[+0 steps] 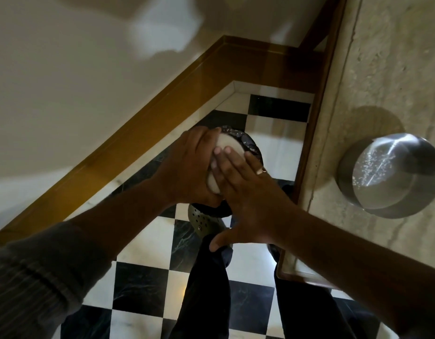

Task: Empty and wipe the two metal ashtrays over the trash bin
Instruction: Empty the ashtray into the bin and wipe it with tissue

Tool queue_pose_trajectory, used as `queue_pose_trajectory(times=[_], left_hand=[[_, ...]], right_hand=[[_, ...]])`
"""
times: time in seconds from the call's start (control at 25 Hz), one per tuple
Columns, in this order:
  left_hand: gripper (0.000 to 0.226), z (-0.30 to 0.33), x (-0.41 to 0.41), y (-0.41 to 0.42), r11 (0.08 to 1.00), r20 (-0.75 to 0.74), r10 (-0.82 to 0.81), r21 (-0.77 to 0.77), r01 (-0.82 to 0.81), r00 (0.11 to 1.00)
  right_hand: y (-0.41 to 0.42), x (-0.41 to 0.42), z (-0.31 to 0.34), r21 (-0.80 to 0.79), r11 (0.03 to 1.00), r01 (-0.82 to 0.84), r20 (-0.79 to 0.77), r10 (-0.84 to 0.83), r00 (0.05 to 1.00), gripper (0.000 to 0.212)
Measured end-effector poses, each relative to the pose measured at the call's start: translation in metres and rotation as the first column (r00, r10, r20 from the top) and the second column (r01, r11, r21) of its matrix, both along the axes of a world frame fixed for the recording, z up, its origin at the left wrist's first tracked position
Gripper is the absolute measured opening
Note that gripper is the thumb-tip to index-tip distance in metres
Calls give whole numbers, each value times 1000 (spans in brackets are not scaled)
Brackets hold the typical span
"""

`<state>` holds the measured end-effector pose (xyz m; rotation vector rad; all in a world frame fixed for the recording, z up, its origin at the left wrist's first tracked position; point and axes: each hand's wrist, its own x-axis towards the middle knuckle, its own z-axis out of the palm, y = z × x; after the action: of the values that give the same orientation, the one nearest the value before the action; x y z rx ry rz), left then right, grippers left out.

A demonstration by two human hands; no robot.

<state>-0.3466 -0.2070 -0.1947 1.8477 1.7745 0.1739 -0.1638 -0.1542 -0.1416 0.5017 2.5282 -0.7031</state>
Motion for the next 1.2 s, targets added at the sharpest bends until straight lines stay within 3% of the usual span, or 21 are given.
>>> queue_pose_trajectory(times=[0.12, 0.2, 0.28, 0.36, 0.4, 0.48, 0.56, 0.68, 0.76, 0.84, 0.92, 1.0, 1.08, 1.2], left_hand=[[116, -9, -7, -12, 1000, -26, 31, -1, -31, 999], [116, -12, -10, -12, 999, -14, 51, -1, -51, 999], [119, -12, -12, -11, 997, -4, 69, -16, -69, 998], [123, -12, -10, -11, 995, 15, 95, -31, -95, 995], [124, -11, -6, -12, 993, 28, 119, -28, -118, 993], [124, -8, 2, -15, 990, 35, 141, 8, -142, 989], [126, -4, 9, -22, 993, 42, 121, 3, -122, 992], [126, -1, 11, -33, 989, 71, 147, -8, -147, 987], [128, 6, 13, -34, 978, 153, 204, -73, -194, 967], [127, 16, 11, -29, 948, 256, 301, -190, -257, 919], [116, 28, 7, -23, 887, 378, 439, -330, -324, 816], [88, 42, 6, -23, 762, 466, 643, -464, -452, 607], [66, 57, 6, -21, 568, 467, 821, -610, -553, 328], [65, 80, 23, -13, 348, 399, 916, -738, -578, 43]], right_hand=[[-2, -2, -5, 31, 999, -34, -36, 35, 999, 134], [0, -3, 2, 52, 993, 107, -241, -91, 966, 132], [0, -4, 11, 59, 960, 273, -499, -209, 841, 128], [0, -6, 16, 81, 917, 391, -627, -259, 735, 126], [0, -5, 14, 103, 926, 364, -596, -235, 768, 125], [-4, -5, 4, 116, 990, 78, -247, -47, 968, 131], [-15, 0, -10, 64, 992, -112, 44, 109, 993, 136], [-20, 1, -17, 116, 987, -114, -12, 116, 993, 116], [-18, 6, -16, 149, 989, 12, -154, 11, 988, 79], [-9, 15, -12, 114, 979, 168, -238, -137, 961, 62], [6, 20, -4, -22, 960, 278, -283, -273, 920, 56], [16, 21, 6, -223, 887, 405, -279, -456, 845, 50], [20, 18, 14, -369, 735, 569, -237, -667, 707, 40], [29, 17, 22, -452, 494, 743, -109, -857, 504, 27]])
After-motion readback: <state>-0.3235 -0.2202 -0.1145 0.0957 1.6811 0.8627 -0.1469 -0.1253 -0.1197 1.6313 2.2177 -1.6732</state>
